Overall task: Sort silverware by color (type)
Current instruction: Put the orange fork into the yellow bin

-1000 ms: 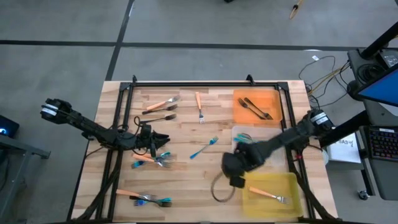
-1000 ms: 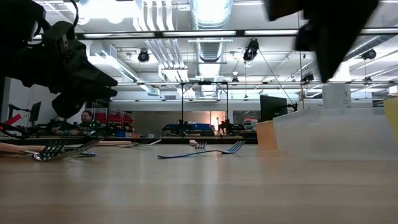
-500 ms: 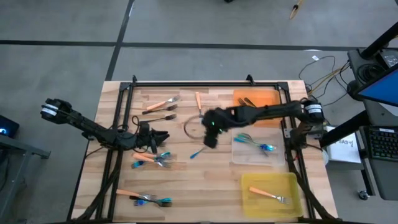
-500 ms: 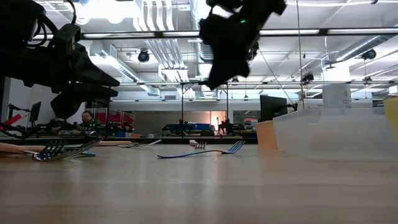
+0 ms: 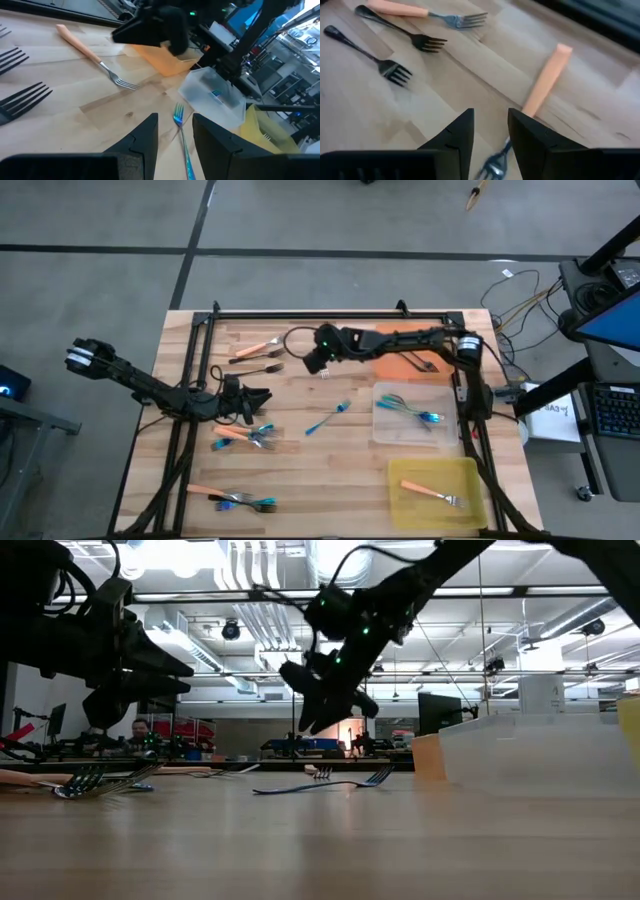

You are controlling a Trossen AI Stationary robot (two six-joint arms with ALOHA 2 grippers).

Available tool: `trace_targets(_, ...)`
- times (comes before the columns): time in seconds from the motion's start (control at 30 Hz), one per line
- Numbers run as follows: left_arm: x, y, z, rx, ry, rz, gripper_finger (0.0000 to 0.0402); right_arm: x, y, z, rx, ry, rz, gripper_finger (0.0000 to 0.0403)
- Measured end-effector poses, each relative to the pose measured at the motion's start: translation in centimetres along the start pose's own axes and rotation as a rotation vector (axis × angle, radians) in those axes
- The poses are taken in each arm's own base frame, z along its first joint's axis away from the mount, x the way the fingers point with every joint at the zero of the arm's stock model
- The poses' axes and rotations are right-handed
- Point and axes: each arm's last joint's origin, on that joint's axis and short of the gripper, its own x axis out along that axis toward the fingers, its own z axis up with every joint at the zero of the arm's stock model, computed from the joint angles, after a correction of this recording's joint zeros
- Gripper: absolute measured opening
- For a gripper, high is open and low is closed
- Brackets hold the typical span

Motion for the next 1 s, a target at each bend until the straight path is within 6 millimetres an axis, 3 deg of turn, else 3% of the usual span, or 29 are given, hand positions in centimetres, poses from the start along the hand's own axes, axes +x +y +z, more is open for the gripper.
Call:
trace_targets(0.3, 0.0, 0.0, 0.0, 0.065, 0.004, -0.003, 0.0103, 3.5, -0.6, 2.2, 0.084, 0.095, -0.051, 0.0150)
trace_targets(0.63, 0.0, -0.1, -0.1, 0.118, 0.037, -0.040, 0.0103, 4.8, -0.9, 4.9, 0.044, 0.276, -0.166, 0.0153)
trace_targets(1.0, 0.0, -0.1, -0.2, 0.122, 0.042, -0.039, 0.0103, 7.7, -2.8, 4.0, 0.078, 0.419, -0.173, 0.0145)
